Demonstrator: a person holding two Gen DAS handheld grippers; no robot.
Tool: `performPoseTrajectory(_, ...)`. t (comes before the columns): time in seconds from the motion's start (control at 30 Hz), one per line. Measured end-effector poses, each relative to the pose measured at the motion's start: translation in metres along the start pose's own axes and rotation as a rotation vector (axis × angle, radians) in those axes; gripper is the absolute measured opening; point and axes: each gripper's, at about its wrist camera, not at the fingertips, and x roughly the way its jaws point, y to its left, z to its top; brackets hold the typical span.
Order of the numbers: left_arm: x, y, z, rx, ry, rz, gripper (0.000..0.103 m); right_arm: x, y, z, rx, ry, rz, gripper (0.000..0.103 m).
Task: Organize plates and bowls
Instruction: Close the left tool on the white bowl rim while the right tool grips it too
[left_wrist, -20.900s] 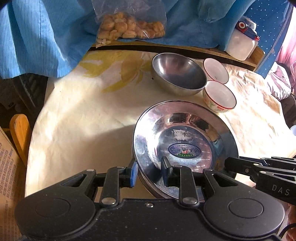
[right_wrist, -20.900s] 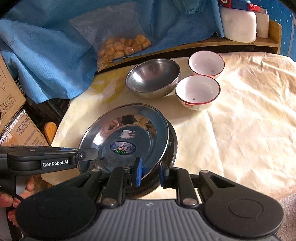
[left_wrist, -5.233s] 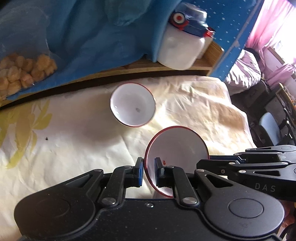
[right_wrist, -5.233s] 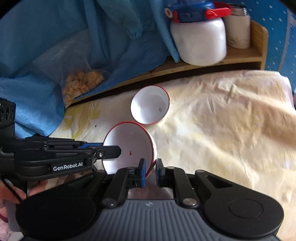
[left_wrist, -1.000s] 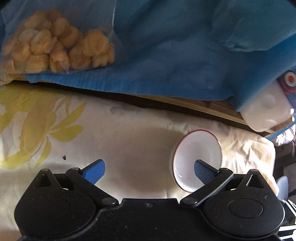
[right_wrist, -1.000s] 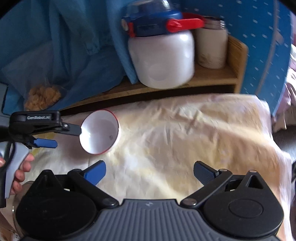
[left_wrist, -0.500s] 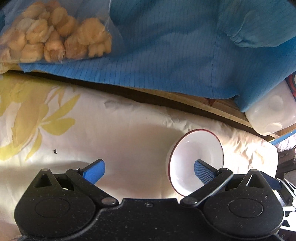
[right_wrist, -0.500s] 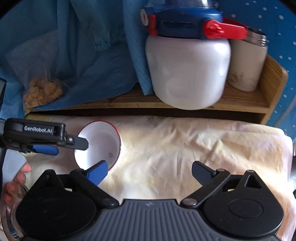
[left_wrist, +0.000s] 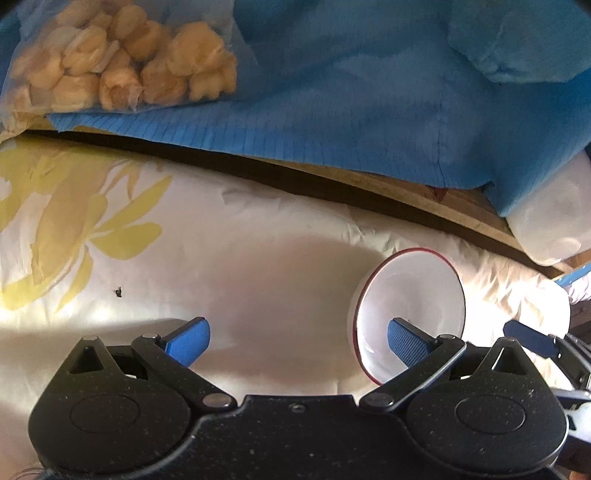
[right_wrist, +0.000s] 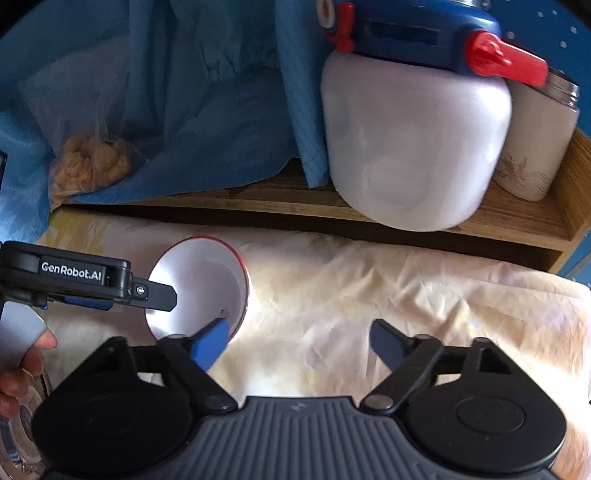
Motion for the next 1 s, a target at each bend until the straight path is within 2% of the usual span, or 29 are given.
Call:
performPoseTrajectory(0.07,0.001,-0.003,-0.001,0.015,0.002,0.012,0.102,0.001,0.002,0.001,-0.004,0.0,0.008,0.082)
performPoseTrajectory(0.27,0.005,-0.012,0.0,0.033,0.006,0.015,0.1,0.005,0.007,0.003,-0.018,0.008,0.033,0.065)
performPoseTrajectory(0.47,0.006,-0.019,0.0,0.072,0.0,0.007,0.089,0.009,0.007,0.005,0.002,0.016,0.065,0.051)
performPoseTrajectory(0.53,0.006,-0.021,0.001,0.079,-0.003,0.003,0.085,0.011,0.007,0.005,0.012,0.02,0.08,0.04)
performPoseTrajectory(0.67,0.005,-0.024,0.001,0.094,-0.012,-0.005,0.079,0.012,0.009,0.006,0.011,0.019,0.095,0.033)
performPoseTrajectory(0.8,0.003,-0.026,0.001,0.108,-0.017,-0.016,0.065,0.013,0.01,0.006,0.017,0.021,0.108,0.025)
performPoseTrajectory(1.0,0.002,-0.029,0.0,0.121,-0.019,-0.042,0.038,0.015,0.009,0.007,0.04,0.029,0.115,0.024)
